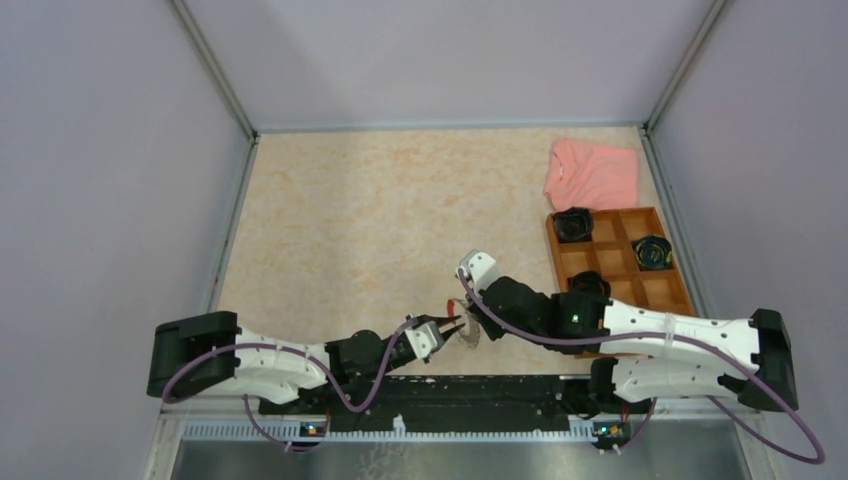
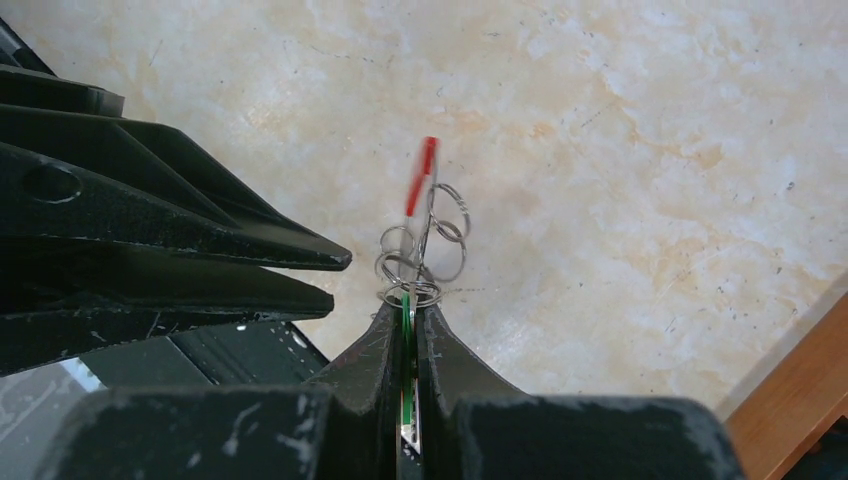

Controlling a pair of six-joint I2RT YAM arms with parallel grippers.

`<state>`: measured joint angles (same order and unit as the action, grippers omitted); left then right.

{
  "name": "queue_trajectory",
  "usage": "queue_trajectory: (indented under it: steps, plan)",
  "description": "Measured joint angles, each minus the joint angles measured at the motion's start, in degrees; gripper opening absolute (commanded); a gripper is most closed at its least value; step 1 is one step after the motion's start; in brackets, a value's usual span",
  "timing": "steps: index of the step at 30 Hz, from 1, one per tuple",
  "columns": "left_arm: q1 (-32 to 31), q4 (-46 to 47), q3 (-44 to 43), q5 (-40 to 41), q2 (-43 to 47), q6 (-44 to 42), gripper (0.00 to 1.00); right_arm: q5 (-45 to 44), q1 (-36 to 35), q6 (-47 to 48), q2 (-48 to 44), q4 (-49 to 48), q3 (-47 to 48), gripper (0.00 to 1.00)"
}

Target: Remove the keys from the keyring

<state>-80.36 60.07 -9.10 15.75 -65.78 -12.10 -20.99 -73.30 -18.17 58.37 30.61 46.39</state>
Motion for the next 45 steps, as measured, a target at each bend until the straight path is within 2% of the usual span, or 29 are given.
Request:
queue_trajectory:
  steps: [26, 45]
  plan:
    - [0.0, -1.8, -0.1, 0.4, 0.6, 0.0, 0.26, -1.9, -5.3, 3.3, 2.9, 1.7, 2.5, 0.00]
    - [0.0, -1.8, -0.2, -0.1, 0.6, 0.0, 0.19, -2.1, -6.5, 4.2, 3.0, 1.6, 3.6, 0.00]
